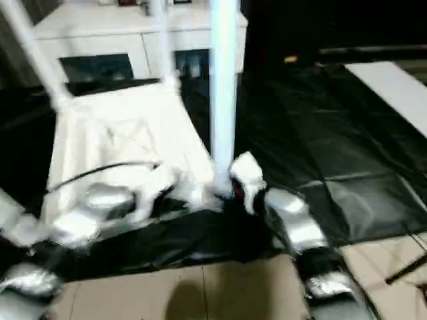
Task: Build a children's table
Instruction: Rotate leg to tighten
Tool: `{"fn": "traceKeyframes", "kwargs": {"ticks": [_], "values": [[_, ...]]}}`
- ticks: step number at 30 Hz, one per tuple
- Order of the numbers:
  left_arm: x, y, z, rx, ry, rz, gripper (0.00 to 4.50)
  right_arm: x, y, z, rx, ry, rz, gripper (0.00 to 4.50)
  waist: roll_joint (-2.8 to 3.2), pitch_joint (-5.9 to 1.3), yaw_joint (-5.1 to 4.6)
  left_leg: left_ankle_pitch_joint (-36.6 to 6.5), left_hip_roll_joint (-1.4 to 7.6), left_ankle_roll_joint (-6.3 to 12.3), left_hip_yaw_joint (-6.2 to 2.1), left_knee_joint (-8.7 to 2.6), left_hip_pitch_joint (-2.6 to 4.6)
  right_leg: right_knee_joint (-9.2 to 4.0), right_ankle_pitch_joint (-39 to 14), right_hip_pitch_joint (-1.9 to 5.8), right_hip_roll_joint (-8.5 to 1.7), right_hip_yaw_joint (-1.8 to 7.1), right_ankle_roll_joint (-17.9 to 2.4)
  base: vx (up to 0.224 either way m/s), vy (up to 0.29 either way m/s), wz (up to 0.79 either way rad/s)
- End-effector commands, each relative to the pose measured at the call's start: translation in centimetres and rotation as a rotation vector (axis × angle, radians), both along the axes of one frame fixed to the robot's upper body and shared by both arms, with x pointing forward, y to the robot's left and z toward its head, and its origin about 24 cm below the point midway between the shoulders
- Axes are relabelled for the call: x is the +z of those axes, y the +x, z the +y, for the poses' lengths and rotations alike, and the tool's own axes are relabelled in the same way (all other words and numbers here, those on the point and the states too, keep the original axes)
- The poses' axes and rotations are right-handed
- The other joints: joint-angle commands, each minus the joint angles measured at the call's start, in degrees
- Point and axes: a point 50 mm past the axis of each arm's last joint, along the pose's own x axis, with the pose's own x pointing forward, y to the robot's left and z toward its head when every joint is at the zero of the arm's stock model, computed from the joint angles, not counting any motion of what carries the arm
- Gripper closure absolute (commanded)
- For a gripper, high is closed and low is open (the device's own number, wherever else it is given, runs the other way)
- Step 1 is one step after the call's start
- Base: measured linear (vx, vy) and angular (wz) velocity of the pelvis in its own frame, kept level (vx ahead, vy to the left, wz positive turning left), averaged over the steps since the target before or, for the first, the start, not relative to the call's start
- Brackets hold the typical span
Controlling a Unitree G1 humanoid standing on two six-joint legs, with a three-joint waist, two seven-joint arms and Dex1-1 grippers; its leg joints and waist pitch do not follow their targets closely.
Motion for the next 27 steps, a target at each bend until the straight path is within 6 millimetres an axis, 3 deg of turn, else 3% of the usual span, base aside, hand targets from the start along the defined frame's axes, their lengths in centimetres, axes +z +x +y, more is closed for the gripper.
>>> {"fn": "traceKeyframes", "kwargs": {"ticks": [1, 5, 9, 14, 15, 16, 17, 19, 22, 24, 27], "values": [[-0.9, 0.6, 0.7, 0.145, 0.044, 0.022, 4.50, -1.3, 0.2, -1.2, -0.193, -0.026, 0.060, 1.81, -1.01, -2.85, -0.14, -21.7, 2.27, -0.48, -1.51, -4.94, 1.41, -4.50, -23.8, 1.46, -2.50, 1.28, -10.3, 0.000, 0.000, 0.00], [-1.2, 1.4, -1.1, 0.202, 0.100, -0.006, 4.50, -1.6, 0.7, 0.0, -0.425, 0.014, 0.064, 1.81, -0.92, -2.94, -0.19, -21.5, 2.11, -0.26, -1.46, -4.91, 1.31, -4.94, -23.9, 1.24, -2.44, 1.27, -9.2, 0.000, 0.000, 0.00], [-1.4, 1.5, -1.8, 0.208, 0.132, -0.021, 4.50, -1.6, 0.9, 1.0, -0.492, 0.012, 0.059, 1.81, -0.63, -3.03, -0.22, -22.7, 2.08, -0.58, -1.58, -5.06, 1.37, -4.88, -22.3, 1.19, -2.38, 1.19, -9.1, 0.000, 0.000, 0.00], [-1.6, 1.5, -2.1, 0.198, 0.151, -0.029, 4.50, -1.1, 1.2, 2.1, -0.440, 0.000, 0.022, 1.81, -0.71, -3.00, -0.22, -23.4, 2.09, -0.22, -1.61, -5.11, 1.23, -4.86, -21.8, 1.38, -2.48, 1.16, -9.2, 0.000, 0.000, 0.00], [-1.6, 1.5, -2.1, 0.199, 0.150, -0.027, 4.50, -1.0, 1.2, 2.2, -0.436, 0.022, 0.024, 1.46, -0.73, -2.93, -0.24, -23.7, 2.07, -0.07, -1.54, -5.12, 1.25, -4.94, -22.2, 1.29, -2.46, 1.18, -9.1, 0.000, 0.000, 0.00], [-1.6, 1.5, -2.0, 0.200, 0.149, -0.027, 4.50, -0.8, 1.1, 2.4, -0.413, 0.070, 0.024, 1.46, -1.10, -2.92, -0.23, -23.8, 2.12, 0.01, -1.56, -5.14, 1.22, -5.00, -22.7, 1.30, -2.46, 1.16, -9.0, 0.000, 0.000, 0.00], [-1.6, 1.5, -2.0, 0.200, 0.148, -0.027, 4.50, -0.8, 1.1, 2.4, -0.408, 0.075, 0.022, 1.11, -0.97, -2.96, -0.15, -23.9, 2.11, 0.12, -1.56, -5.11, 1.25, -4.94, -22.8, 1.32, -2.53, 1.19, -9.0, 0.000, 0.000, 0.00], [-1.5, 1.6, -1.8, 0.195, 0.140, -0.029, 4.50, -0.2, 1.1, 2.6, -0.357, 0.118, -0.006, 1.02, -0.96, -2.91, -0.09, -23.8, 2.17, 0.39, -1.56, -5.15, 1.20, -5.03, -22.9, 1.33, -2.58, 1.20, -8.8, 0.000, 0.000, 0.00], [-1.6, 1.4, -1.3, 0.157, 0.129, -0.018, 4.50, 0.5, 1.2, 2.0, -0.281, 0.139, -0.040, 0.69, -0.91, -2.90, -0.36, -23.1, 2.19, 0.50, -1.76, -5.34, 0.65, -4.77, -22.1, 1.72, -2.56, 1.09, -8.9, 0.000, 0.000, 0.00], [-1.7, 1.1, -0.7, 0.121, 0.129, -0.007, 4.50, 0.9, 1.0, 1.1, -0.190, 0.127, -0.050, 0.56, -0.78, -2.90, -0.40, -23.8, 2.22, 0.83, -1.69, -5.20, 0.91, -4.86, -22.3, 1.58, -2.57, 1.08, -9.3, 0.000, 0.000, 0.00], [-1.7, 0.5, 0.0, 0.040, 0.113, -0.003, 4.50, 1.2, 0.5, -0.3, -0.051, 0.091, -0.058, 0.56, -0.95, -3.04, -0.69, -22.2, 2.27, 1.60, -1.68, -5.10, 0.56, -4.63, -19.9, 1.99, -2.63, 1.08, -10.3, 0.000, 0.000, 0.00]]}}
